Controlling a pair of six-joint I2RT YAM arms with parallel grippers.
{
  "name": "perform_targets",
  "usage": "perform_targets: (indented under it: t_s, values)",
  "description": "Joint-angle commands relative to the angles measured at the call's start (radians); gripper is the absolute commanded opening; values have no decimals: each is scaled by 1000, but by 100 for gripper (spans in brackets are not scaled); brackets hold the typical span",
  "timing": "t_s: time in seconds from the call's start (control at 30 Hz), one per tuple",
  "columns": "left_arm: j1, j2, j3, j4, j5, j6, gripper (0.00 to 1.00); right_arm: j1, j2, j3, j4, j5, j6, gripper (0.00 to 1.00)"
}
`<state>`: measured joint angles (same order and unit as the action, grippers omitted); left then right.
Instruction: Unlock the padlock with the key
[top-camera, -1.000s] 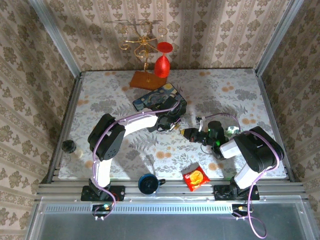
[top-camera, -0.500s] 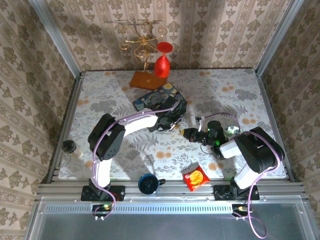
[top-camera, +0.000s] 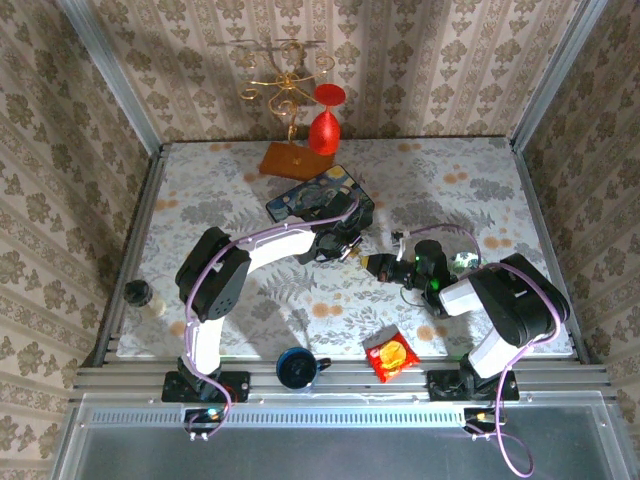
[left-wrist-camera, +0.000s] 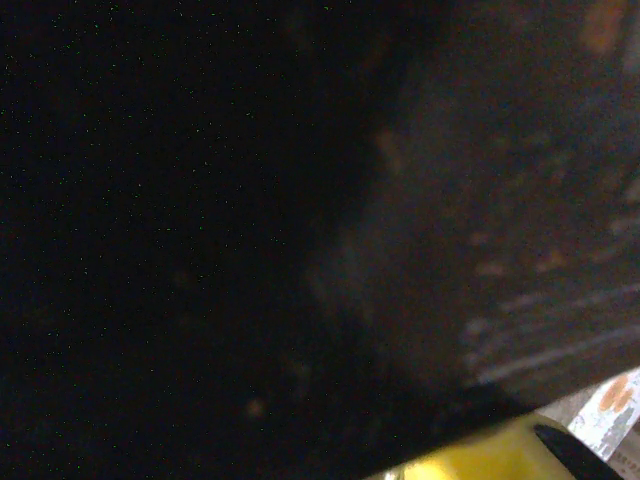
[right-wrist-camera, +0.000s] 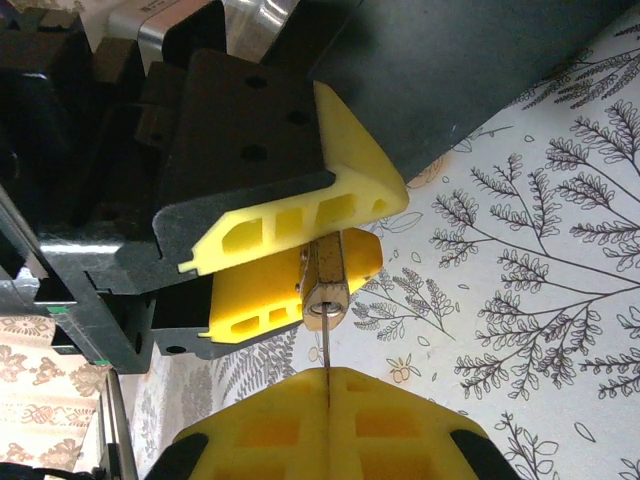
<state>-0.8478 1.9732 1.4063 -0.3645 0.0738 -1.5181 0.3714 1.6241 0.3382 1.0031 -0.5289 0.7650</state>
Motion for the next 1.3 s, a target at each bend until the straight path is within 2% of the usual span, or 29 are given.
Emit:
perform_targets:
  t_s: [0.0, 0.5, 1.03, 1.27]
  values:
    - [4, -23, -11, 48, 60, -24, 0, 8, -17, 26, 2, 22, -7, 0]
    - [1, -17, -13, 53, 69, -15, 0, 8, 0, 50, -18, 41, 14, 0]
    - [-6, -7, -9, 54, 84, -11, 0, 41, -61, 107, -205, 121, -42, 0]
    - [-11, -5, -4, 59, 95, 2, 0, 46, -54, 117, -180, 153, -28, 0]
